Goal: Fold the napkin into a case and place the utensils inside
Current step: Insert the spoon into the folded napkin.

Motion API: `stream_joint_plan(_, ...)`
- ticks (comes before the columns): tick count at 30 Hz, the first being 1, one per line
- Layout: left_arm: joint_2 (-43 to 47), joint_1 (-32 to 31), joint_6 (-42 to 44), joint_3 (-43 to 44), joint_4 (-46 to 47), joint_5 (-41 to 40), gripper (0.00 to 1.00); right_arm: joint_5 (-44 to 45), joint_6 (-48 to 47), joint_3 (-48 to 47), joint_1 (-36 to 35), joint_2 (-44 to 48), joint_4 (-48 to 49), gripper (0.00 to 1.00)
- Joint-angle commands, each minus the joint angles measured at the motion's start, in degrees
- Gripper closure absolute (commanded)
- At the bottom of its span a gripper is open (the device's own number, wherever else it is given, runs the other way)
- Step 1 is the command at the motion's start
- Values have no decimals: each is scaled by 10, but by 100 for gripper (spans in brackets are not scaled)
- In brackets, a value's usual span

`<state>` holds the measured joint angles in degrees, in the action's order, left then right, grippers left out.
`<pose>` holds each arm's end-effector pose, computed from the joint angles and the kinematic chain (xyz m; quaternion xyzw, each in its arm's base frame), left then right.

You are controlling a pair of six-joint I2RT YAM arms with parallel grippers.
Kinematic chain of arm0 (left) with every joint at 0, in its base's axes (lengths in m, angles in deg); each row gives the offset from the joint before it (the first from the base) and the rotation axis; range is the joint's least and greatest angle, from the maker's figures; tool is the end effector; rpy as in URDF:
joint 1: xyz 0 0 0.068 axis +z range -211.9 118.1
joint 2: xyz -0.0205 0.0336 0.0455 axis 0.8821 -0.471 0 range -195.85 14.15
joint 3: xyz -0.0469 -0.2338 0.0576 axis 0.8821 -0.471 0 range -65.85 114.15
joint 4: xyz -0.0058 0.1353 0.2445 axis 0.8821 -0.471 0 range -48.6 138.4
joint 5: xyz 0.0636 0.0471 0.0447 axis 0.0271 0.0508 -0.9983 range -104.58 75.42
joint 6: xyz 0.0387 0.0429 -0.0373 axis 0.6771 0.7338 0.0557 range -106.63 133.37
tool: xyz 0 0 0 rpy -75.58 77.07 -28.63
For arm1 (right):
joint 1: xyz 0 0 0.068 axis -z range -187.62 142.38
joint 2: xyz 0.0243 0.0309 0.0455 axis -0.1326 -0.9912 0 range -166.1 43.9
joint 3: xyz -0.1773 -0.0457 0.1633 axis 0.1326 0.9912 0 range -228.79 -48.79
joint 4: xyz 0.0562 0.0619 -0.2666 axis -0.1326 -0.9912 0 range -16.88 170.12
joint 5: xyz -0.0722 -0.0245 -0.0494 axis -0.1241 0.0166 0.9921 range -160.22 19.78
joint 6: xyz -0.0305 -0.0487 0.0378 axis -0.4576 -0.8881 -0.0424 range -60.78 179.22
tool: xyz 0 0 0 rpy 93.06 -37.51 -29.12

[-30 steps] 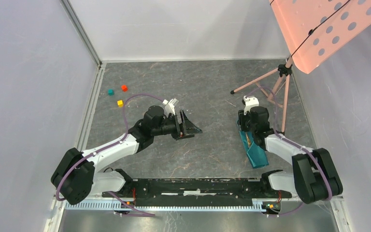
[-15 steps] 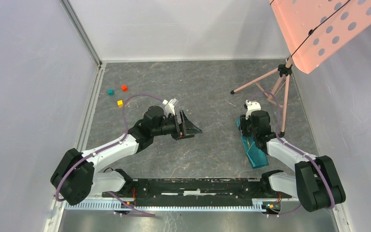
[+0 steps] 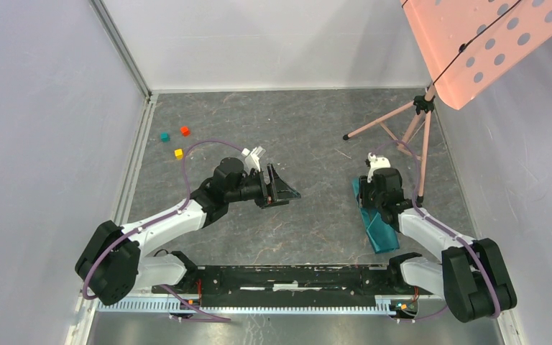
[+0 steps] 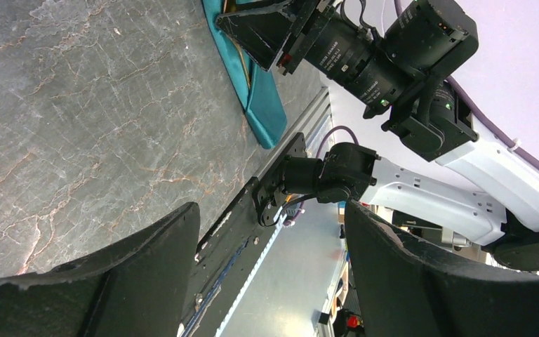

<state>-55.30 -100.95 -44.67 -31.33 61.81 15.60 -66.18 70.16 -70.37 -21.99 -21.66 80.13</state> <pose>0.2169 -0.2118 0.1872 0.0128 0.8114 -0.5496 0.1984 0.2406 0.0576 0.0978 -0.0138 0.9198 0.0540 0.3883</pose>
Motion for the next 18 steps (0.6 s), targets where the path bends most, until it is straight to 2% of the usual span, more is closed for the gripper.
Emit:
stream_joint_plan(1, 9, -2, 0, 5, 20, -5, 18, 27, 21, 4, -5, 27, -33, 75)
stream_joint_plan(9, 4, -2, -4, 6, 22, -5, 18, 29, 32, 6, -15, 38, -57, 70)
stream_joint_plan(14, 18, -1, 4, 7, -11, -26, 17, 35, 25, -3, -22, 36, -69, 50)
stream_joint_plan(18, 50, 21, 47, 46, -186, -107, 12, 58, 12, -48, -45, 36, -111, 33)
